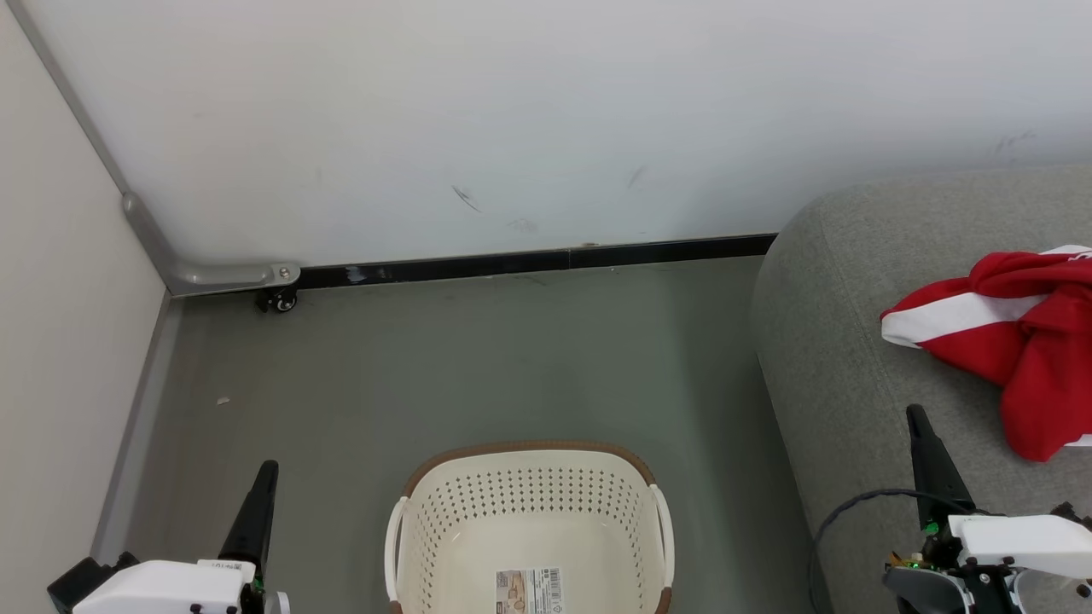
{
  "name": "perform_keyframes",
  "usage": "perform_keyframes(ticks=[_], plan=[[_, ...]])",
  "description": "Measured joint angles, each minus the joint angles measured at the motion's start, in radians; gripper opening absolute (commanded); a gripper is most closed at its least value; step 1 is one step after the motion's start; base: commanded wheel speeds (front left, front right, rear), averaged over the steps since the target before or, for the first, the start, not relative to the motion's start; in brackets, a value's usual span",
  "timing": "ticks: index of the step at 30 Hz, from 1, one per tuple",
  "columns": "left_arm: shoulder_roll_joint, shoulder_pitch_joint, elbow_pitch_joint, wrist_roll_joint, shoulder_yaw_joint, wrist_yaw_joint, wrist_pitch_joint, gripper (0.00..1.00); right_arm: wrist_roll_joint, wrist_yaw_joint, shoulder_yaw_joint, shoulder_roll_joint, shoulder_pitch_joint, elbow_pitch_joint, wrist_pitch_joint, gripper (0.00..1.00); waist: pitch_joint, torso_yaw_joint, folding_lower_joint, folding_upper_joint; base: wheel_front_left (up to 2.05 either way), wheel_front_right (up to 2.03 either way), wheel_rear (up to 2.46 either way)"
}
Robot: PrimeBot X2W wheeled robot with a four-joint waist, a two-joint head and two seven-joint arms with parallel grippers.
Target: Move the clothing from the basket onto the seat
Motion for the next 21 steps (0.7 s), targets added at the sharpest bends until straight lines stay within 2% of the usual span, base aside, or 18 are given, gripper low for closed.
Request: perform_keyframes(ticks=[12, 21], plan=[[-0.013, -0.011, 0.000, -0.146, 0.035, -0.045, 0.035, 0.00, 0.161, 0.000, -0.018, -0.006, -0.025, 0.005, 0.017, 0.00, 0.005, 0.001, -0.0002, 0.0000, 0.00, 0.00, 0.00], [-0.018, -0.021, 0.000, -0.158, 0.037, -0.045, 0.040, 0.00, 0.173, 0.000, -0.020, -0.006, -0.026, 0.006, 0.018, 0.00, 0.005, 0.001, -0.0003, 0.0000, 0.00, 0.00, 0.00]])
